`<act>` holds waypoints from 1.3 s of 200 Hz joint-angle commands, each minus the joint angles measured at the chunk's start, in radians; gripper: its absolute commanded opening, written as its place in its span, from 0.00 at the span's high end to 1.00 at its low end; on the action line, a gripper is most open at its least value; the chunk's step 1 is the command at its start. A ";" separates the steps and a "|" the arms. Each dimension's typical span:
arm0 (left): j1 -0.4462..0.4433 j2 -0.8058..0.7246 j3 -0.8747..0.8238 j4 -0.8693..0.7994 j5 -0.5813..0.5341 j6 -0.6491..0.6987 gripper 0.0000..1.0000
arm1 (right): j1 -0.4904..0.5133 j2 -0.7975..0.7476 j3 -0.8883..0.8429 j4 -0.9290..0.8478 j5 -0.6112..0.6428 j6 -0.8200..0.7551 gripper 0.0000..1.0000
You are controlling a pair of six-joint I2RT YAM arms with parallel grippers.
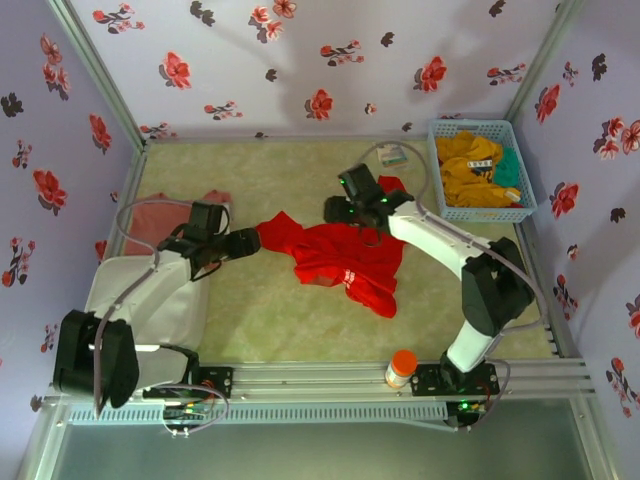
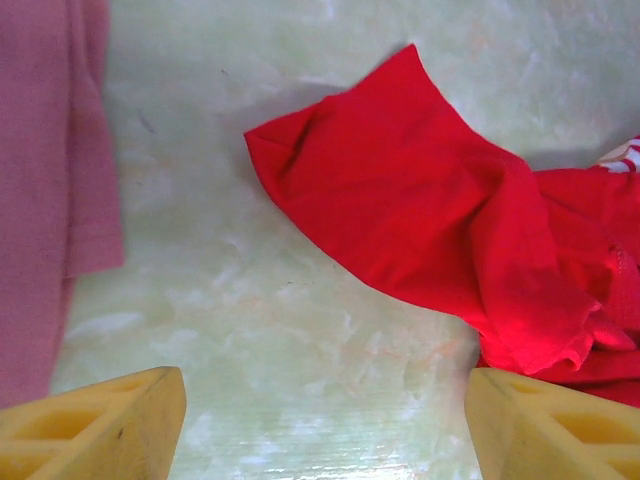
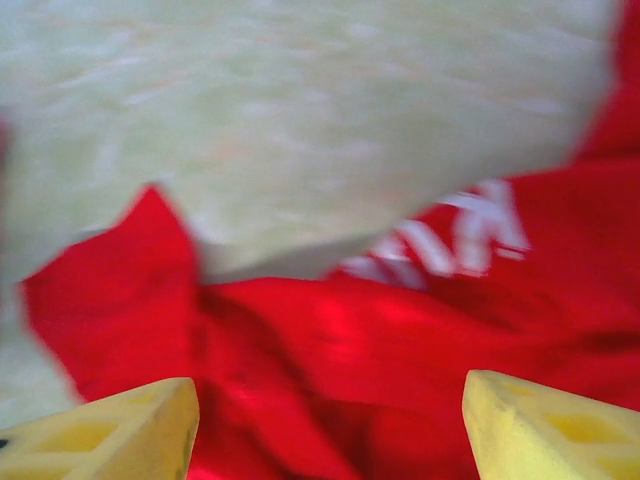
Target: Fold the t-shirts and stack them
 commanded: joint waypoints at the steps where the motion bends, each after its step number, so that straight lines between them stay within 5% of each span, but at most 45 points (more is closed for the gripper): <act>1: -0.009 0.041 0.042 0.063 0.043 -0.004 0.26 | -0.058 -0.059 -0.073 -0.086 0.119 0.080 0.31; 103: -0.022 0.056 0.017 0.087 0.043 -0.022 0.27 | -0.423 -0.030 -0.288 0.052 -0.030 0.186 0.50; 193: -0.022 0.028 -0.006 0.080 0.039 -0.024 0.27 | -0.456 0.143 -0.248 0.182 -0.100 0.266 0.73; 260: -0.021 0.022 -0.010 0.075 0.037 -0.022 0.27 | -0.452 0.094 -0.177 0.159 -0.103 0.255 1.00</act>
